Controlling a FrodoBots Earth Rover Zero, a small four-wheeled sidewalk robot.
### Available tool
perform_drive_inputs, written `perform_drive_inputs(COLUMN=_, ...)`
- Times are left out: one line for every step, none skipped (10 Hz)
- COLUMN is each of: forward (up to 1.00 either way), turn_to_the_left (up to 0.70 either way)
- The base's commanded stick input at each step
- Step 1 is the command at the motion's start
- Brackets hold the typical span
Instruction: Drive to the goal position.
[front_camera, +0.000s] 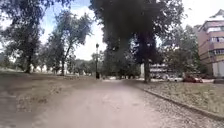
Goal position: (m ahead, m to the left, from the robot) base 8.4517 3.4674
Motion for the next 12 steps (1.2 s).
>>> perform_drive_inputs(forward=1.00, turn_to_the_left=0.00)
perform_drive_inputs(forward=1.00, turn_to_the_left=0.00)
perform_drive_inputs(forward=1.00, turn_to_the_left=0.00)
perform_drive_inputs(forward=1.00, turn_to_the_left=0.00)
perform_drive_inputs(forward=1.00, turn_to_the_left=0.00)
perform_drive_inputs(forward=1.00, turn_to_the_left=0.00)
perform_drive_inputs(forward=1.00, turn_to_the_left=0.00)
perform_drive_inputs(forward=1.00, turn_to_the_left=0.00)
perform_drive_inputs(forward=1.00, turn_to_the_left=0.00)
perform_drive_inputs(forward=1.00, turn_to_the_left=0.00)
perform_drive_inputs(forward=1.00, turn_to_the_left=0.00)
perform_drive_inputs(forward=1.00, turn_to_the_left=0.00)
